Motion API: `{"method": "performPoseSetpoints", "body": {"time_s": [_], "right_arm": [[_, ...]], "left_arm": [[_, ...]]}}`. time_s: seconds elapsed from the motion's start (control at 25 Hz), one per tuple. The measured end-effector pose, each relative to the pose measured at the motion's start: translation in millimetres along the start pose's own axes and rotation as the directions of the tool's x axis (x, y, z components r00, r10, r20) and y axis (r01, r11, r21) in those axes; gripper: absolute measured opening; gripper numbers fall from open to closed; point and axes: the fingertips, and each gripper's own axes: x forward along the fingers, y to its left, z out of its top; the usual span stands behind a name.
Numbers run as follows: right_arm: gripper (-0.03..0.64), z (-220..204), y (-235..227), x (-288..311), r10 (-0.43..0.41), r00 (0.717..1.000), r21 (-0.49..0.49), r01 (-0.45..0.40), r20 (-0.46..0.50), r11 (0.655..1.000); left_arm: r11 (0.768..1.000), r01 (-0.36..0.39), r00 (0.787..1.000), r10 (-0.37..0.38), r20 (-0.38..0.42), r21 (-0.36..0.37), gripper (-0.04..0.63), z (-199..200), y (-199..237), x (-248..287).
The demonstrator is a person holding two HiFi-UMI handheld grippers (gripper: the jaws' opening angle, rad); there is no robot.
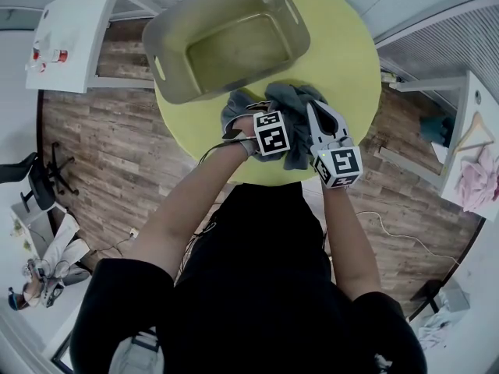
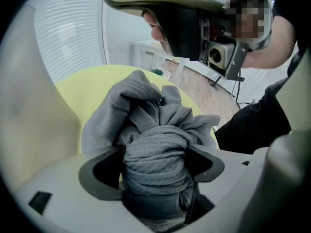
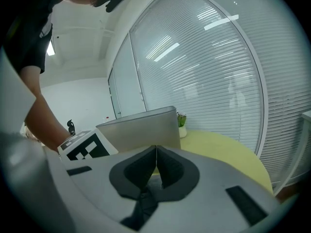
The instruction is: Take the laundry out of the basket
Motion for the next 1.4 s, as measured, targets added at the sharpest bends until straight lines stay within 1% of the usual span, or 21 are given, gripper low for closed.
{"method": "performPoseSetpoints", "body": {"time_s": [0.08,0.28,0.52,0.6,0.72,0.8,0.92,0.96,1.04,1.12,1.2,1.32,1.4], "right_arm": [[0.023,1.2,-1.4,-3.0,-0.006,1.0,0.003,0.006,0.003,1.0],[0.023,7.6,6.0,-8.0,0.0,1.0,-0.013,0.0,0.006,1.0],[0.023,15.5,24.2,-13.2,0.025,1.0,-0.04,-0.024,0.003,0.999],[0.023,19.0,31.9,-16.2,0.031,1.0,-0.052,-0.031,0.004,0.998],[0.023,23.1,46.5,-20.8,0.046,0.999,-0.081,-0.046,0.0,0.996],[0.023,26.0,57.3,-24.4,0.061,0.998,-0.101,-0.062,-0.004,0.993],[0.023,33.0,71.3,-31.4,0.078,0.997,-0.126,-0.078,-0.004,0.989],[0.023,36.5,75.1,-34.0,0.081,0.997,-0.133,-0.08,-0.001,0.988],[0.023,45.2,82.2,-40.0,0.084,0.996,-0.145,-0.082,0.008,0.986],[0.023,54.8,90.0,-47.0,0.092,0.996,-0.162,-0.088,0.018,0.983],[0.023,65.2,98.8,-54.1,0.105,0.994,-0.18,-0.099,0.027,0.979],[0.023,82.7,110.5,-65.2,0.123,0.991,-0.191,-0.112,0.047,0.975],[0.023,94.4,117.5,-71.6,0.129,0.989,-0.192,-0.114,0.066,0.975]], "left_arm": [[1.0,-0.015,1.0,0.015,0.012,0.003,0.38,1.4,-0.4,-7.3],[0.998,-0.066,0.995,0.067,0.07,-0.011,0.379,5.5,-0.4,-36.0],[0.991,-0.135,0.981,0.135,0.139,-0.01,0.379,6.9,-4.6,-71.6],[0.987,-0.161,0.971,0.163,0.177,-0.028,0.379,7.2,-4.3,-84.1],[0.975,-0.208,0.942,0.22,0.254,-0.074,0.379,9.2,-2.5,-108.1],[0.965,-0.247,0.911,0.263,0.318,-0.09,0.377,12.1,-3.2,-127.9],[0.939,-0.324,0.845,0.342,0.41,-0.114,0.376,15.3,-4.4,-159.8],[0.93,-0.345,0.82,0.364,0.441,-0.127,0.376,15.9,-5.3,-171.2],[0.916,-0.369,0.761,0.394,0.515,-0.155,0.376,18.8,-10.0,-195.5],[0.908,-0.375,0.698,0.41,0.587,-0.188,0.374,21.7,-17.2,-218.9],[0.9,-0.377,0.646,0.424,0.635,-0.218,0.373,22.7,-25.1,-239.0],[0.898,-0.366,0.581,0.424,0.694,-0.242,0.371,26.9,-39.7,-266.1],[0.9,-0.347,0.521,0.418,0.744,-0.262,0.366,31.9,-49.2,-287.8]]}}
